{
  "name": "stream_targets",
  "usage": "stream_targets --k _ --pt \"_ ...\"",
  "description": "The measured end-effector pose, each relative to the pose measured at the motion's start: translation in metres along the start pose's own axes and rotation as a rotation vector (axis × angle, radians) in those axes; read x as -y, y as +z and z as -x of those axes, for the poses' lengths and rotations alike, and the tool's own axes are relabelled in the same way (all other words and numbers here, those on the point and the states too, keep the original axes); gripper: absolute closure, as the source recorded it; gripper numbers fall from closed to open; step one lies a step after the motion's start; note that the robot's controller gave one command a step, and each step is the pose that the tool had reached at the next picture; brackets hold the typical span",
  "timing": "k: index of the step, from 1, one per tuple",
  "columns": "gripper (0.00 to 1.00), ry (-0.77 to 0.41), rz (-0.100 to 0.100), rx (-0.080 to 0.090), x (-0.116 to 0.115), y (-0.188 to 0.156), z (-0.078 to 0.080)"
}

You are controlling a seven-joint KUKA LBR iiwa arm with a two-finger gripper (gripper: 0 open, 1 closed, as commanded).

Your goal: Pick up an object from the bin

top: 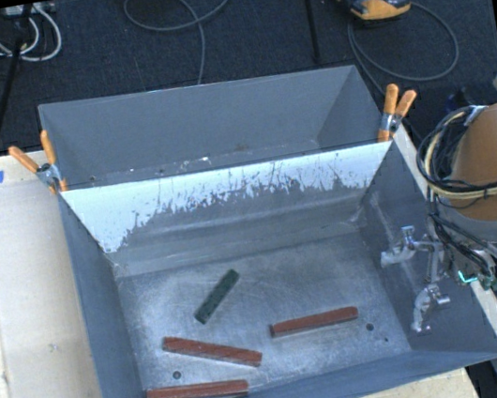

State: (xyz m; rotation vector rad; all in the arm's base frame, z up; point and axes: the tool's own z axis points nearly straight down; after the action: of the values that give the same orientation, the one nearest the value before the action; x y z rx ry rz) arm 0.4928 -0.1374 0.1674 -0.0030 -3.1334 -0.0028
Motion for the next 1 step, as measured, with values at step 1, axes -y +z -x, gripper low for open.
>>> stream_targets --k 1 --pt "0.00 -0.003 -0.002 0.007 -0.0004 -0.0032 0.0019"
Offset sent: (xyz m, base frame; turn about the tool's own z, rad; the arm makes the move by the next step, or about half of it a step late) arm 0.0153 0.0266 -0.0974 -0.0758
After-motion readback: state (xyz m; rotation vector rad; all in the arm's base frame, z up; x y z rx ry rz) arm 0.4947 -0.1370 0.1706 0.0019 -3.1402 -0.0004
